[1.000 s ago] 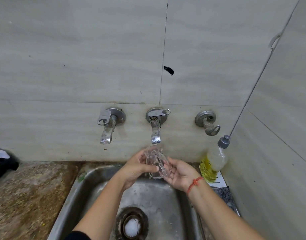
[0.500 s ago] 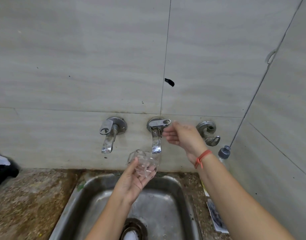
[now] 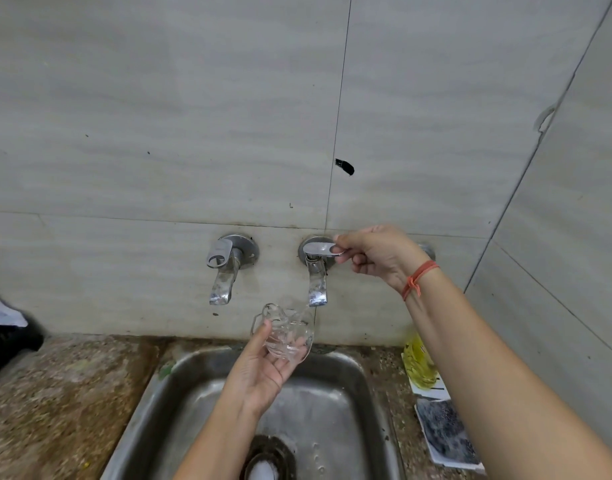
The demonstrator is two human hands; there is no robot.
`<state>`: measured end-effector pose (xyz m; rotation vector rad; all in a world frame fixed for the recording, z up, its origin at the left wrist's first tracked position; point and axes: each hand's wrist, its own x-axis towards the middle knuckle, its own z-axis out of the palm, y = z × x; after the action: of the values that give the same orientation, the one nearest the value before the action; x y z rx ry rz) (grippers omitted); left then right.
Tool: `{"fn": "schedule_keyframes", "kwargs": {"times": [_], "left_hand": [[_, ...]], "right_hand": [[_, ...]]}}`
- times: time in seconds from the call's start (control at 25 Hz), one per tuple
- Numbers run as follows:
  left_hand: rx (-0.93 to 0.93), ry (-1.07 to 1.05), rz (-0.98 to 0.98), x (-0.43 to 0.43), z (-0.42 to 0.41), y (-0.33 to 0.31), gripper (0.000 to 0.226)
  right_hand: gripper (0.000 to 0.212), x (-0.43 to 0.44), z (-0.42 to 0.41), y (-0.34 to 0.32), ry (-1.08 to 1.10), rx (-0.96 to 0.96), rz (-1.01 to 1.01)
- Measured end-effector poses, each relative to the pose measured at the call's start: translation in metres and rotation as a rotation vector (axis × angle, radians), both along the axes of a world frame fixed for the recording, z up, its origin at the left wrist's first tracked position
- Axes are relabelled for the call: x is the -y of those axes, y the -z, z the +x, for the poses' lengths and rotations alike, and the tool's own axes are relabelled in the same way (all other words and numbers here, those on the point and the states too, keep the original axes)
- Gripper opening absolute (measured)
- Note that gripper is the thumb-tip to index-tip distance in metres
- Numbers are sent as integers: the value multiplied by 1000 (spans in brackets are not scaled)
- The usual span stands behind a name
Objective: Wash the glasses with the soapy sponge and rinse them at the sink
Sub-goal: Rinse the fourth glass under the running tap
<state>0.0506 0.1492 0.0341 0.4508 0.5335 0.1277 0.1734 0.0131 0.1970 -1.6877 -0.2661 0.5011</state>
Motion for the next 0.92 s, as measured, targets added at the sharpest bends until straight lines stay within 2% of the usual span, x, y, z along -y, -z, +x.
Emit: {"fn": "schedule_keyframes", "kwargs": {"times": [0.2,0.32,0.48,0.56,0.72,0.84,0.92], "left_hand": [[-60,22,90,-10,-12,3,36],[-96,25,263,-18,-21,4,31],[-106,-5,666,-25,-32,2,53],[-114,-22,826,-24,-37,-1,51],[-138,-3,998,-22,-49,-8,50],[-154,32,1051,-23,-59,-14,65],[-178,29,1091,-24,-67,-18,72]], "right_hand": [[21,-2,-17,1,-110,-27,-61],[26,-12,-29,8,-61,-63,-8],[27,-19,-40,12,81,44,-5],[28,-21,-45,15,133,41,34],[32,-23,-54,25,199,59,99],[31,-19,-66,39,241,65,199],[29,-12,-76,55,301,95,198]]}}
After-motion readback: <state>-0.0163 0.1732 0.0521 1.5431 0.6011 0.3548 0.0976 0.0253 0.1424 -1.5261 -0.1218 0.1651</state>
